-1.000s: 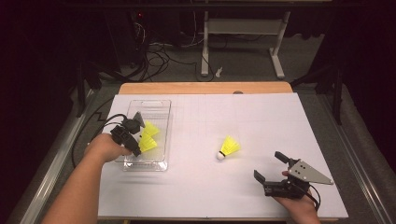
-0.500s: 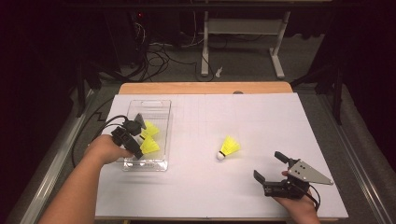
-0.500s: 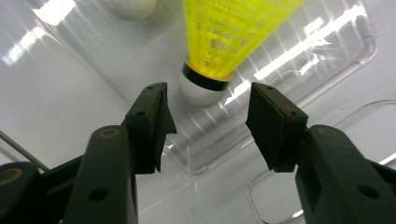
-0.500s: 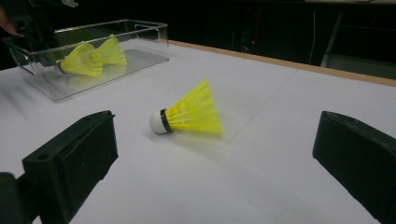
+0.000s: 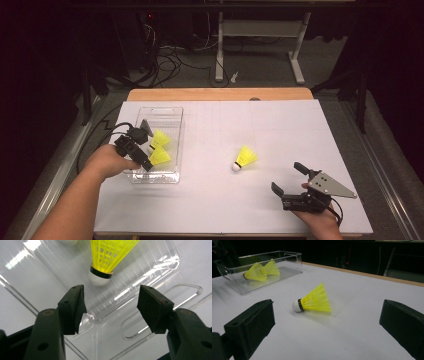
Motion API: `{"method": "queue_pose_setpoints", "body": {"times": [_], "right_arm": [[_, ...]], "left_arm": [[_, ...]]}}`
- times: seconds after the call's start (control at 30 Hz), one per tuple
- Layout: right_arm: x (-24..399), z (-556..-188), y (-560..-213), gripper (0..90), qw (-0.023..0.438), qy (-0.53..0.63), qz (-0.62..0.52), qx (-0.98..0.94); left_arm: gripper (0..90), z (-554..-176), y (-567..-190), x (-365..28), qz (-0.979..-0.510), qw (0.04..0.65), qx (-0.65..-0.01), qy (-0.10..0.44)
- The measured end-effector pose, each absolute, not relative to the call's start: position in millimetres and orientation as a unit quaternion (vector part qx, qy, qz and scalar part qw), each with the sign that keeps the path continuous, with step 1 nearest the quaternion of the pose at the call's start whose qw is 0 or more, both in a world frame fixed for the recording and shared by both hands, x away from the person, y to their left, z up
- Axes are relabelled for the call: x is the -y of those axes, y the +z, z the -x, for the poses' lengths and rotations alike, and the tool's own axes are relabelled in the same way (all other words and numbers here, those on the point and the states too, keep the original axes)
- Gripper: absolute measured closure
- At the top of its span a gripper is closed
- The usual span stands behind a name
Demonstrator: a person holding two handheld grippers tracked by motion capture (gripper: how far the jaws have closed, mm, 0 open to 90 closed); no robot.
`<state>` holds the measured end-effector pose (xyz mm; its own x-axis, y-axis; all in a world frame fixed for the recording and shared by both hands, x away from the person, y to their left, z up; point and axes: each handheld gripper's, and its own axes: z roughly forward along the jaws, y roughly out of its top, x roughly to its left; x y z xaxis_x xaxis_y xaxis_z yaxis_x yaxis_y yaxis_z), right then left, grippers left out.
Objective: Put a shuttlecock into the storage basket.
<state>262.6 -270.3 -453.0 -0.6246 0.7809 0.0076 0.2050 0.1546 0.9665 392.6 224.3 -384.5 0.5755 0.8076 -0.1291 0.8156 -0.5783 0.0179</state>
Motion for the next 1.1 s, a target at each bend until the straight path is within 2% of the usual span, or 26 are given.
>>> {"method": "queue_pose_setpoints", "body": {"times": [0.57, 1.0, 1.1], "right_arm": [[268.8, -262.5, -453.3, 0.7, 0.262, 0.549, -0.346, -0.715], [269.4, -261.7, -452.5, 0.6, 0.263, 0.55, -0.346, -0.713], [269.5, -261.6, -452.4, 0.7, 0.263, 0.55, -0.345, -0.713]], "left_arm": [[30.3, -381.5, -358.9, -233.9, -0.88, 0.062, -0.466, -0.062], [19.6, -373.2, -351.6, -222.7, -0.887, 0.061, -0.454, -0.061], [19.4, -370.9, -350.2, -218.2, -0.891, 0.063, -0.445, -0.059]]}}
